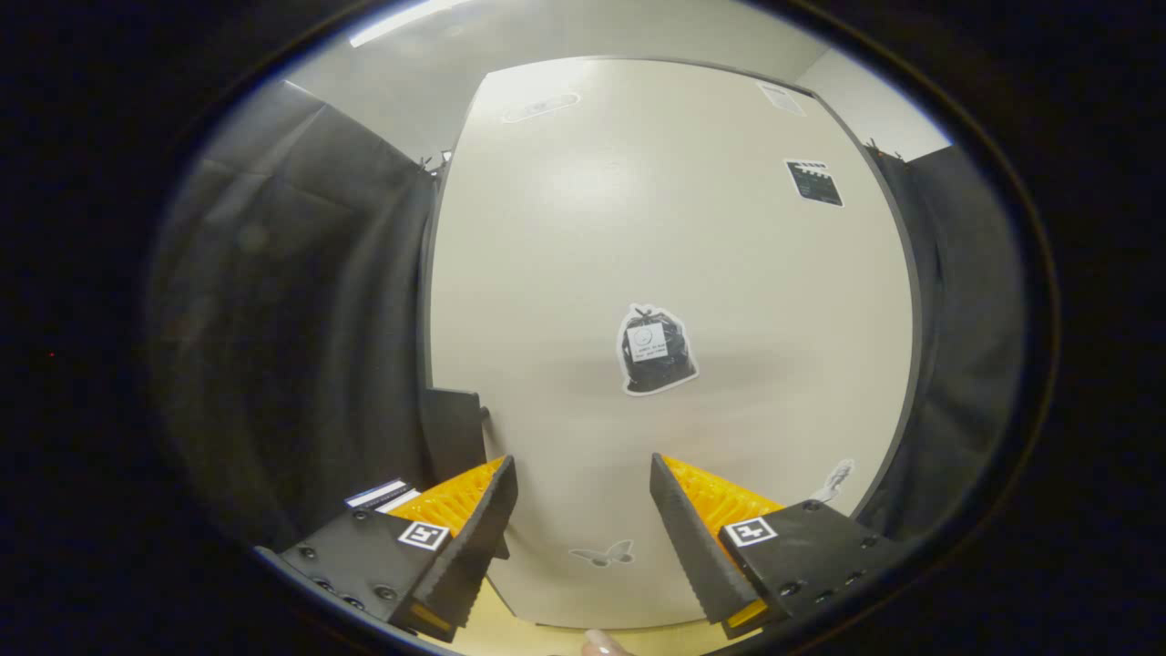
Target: Open the shoe cabinet door, grab the shoes and put them into the shoe cabinet, then close the shoe cabinet door.
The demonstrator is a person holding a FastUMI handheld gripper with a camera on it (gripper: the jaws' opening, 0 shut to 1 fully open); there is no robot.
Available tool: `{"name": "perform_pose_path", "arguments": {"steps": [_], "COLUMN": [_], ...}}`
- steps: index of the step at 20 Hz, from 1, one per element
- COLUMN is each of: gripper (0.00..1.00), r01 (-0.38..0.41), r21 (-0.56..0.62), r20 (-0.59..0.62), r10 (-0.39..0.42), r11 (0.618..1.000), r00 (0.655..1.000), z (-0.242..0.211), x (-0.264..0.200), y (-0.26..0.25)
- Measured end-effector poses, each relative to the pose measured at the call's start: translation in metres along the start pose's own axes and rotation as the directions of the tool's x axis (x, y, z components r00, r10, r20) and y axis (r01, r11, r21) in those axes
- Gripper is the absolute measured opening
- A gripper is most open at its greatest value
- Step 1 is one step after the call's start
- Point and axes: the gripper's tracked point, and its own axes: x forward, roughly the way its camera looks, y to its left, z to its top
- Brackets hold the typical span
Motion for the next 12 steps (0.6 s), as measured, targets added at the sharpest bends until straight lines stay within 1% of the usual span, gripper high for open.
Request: {"name": "perform_pose_path", "arguments": {"steps": [6,12], "gripper": [0.94,0.94], "r01": [0.011,0.001], "r21": [0.011,0.009], "r20": [-0.004,-0.006], "r10": [-0.011,-0.001], "r11": [1.0,1.0], "r00": [1.0,1.0], "z": [-0.0016,-0.0015], "x": [0.0061,0.0077], "y": [-0.0013,-0.0018]}}
